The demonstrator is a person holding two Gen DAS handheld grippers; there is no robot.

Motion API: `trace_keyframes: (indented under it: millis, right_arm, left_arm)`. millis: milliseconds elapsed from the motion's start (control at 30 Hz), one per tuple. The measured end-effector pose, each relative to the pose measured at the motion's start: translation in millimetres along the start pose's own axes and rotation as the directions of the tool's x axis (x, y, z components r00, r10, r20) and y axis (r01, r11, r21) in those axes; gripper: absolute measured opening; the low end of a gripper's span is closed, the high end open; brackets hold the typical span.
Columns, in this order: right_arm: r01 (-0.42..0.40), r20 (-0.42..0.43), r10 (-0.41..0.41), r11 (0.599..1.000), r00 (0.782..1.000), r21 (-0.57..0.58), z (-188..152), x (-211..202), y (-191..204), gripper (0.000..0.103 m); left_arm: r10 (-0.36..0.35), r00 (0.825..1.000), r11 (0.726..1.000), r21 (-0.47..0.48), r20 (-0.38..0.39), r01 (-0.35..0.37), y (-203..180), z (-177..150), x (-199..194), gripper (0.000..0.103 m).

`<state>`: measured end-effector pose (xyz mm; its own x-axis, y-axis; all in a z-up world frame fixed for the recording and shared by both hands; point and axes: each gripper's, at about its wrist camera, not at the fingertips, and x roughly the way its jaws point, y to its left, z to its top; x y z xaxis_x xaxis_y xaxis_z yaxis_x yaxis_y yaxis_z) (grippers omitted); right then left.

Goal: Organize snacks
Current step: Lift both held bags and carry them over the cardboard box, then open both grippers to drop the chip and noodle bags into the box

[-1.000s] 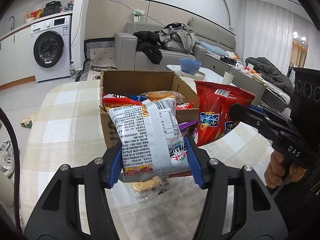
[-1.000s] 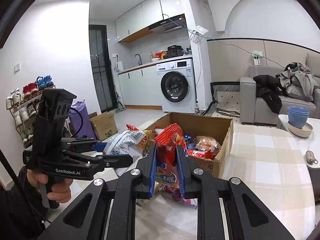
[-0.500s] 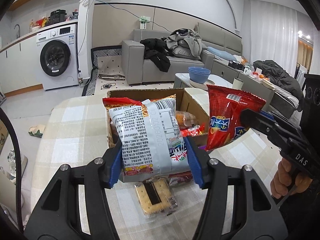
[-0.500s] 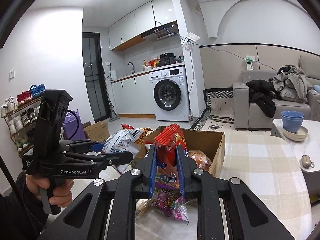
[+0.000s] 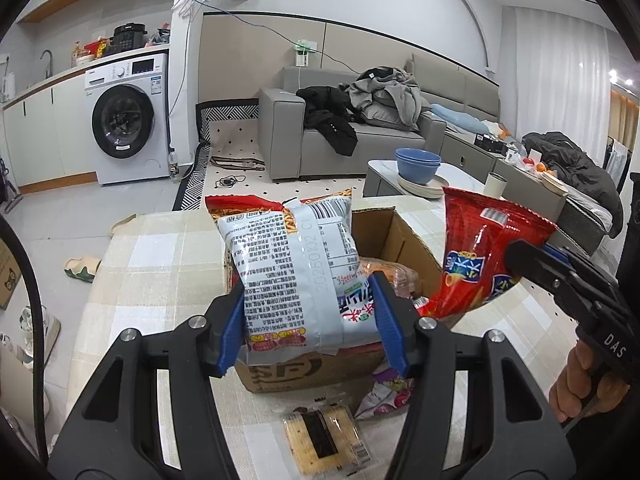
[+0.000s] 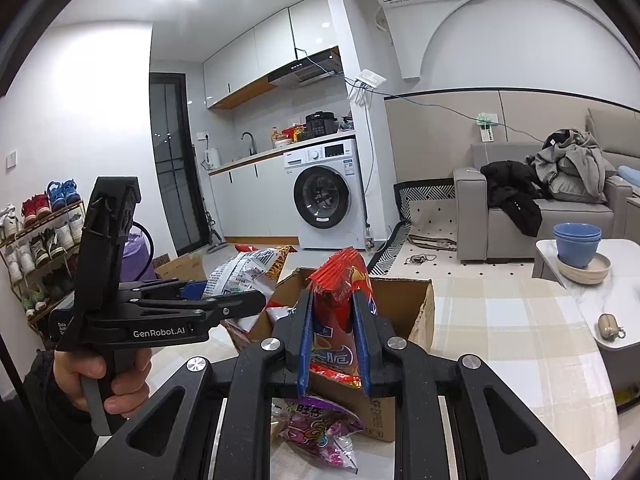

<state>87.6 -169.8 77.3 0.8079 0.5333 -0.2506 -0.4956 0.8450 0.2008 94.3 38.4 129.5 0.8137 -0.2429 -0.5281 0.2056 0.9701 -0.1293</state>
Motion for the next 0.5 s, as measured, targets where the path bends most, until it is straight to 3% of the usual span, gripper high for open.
trace_keyframes:
  millis: [500]
  right_arm:
    - [0.031, -0.063, -0.032, 0.999, 0.997, -0.024, 11, 43, 1, 0.018]
  left_arm:
    - [0.03, 0.998, 1.0, -0.001, -0.061, -0.031, 12, 14, 78, 0.054]
